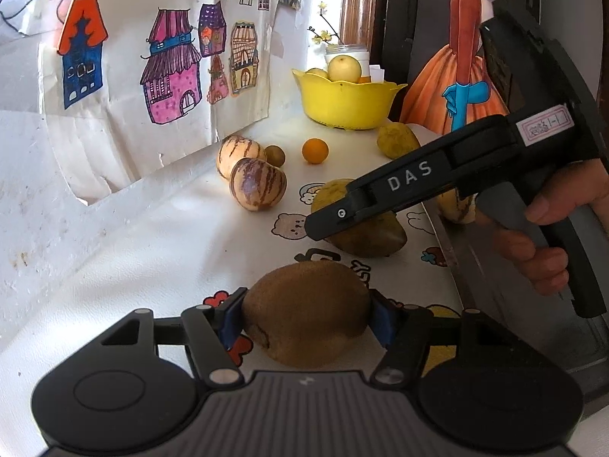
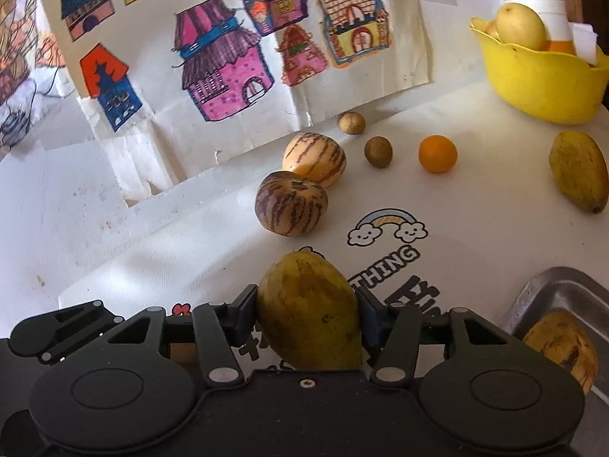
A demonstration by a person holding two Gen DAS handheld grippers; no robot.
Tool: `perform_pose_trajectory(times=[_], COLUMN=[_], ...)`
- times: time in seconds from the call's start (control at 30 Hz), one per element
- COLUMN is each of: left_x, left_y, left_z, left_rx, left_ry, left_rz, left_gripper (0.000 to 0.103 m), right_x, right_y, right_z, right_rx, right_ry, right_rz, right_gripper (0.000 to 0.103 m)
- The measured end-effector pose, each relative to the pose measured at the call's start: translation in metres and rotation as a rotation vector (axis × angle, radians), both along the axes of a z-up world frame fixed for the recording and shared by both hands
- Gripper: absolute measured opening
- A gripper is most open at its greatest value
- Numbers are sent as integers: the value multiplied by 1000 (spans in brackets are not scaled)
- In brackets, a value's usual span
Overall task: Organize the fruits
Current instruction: 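Carry the pear into the metal tray and open the right tool while the left releases the kiwi there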
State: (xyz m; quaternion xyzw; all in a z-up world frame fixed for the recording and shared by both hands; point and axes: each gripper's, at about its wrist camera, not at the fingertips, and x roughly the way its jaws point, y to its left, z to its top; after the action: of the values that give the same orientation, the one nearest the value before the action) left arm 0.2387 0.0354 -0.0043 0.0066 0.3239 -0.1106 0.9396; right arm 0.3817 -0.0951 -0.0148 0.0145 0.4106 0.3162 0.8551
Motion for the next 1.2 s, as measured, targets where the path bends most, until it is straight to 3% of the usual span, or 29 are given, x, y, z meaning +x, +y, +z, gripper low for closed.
perform_pose_trajectory(times=[0.2, 0.43, 0.53, 0.77, 1.2], left_x=[0, -1, -3, -8, 5], left_y=[-4, 7, 5, -14, -84], left_z=[3, 9, 12, 23, 31], left_rx=[15, -124, -128, -151, -196], left_ry=[20, 57, 51, 23, 12], left_rz=[23, 107, 118, 96, 6], left_gripper=[68, 67, 67, 67, 67], right_x=[1, -11, -22, -56, -108], right_y=[-7, -29, -43, -94, -204], right_z=[0, 8, 18, 34, 32], right_rx=[29, 92, 136, 189, 183], right_ry=[37, 54, 52, 18, -50], right_rz=[-35, -94, -118, -204, -493], right_gripper=[56, 56, 56, 56, 56])
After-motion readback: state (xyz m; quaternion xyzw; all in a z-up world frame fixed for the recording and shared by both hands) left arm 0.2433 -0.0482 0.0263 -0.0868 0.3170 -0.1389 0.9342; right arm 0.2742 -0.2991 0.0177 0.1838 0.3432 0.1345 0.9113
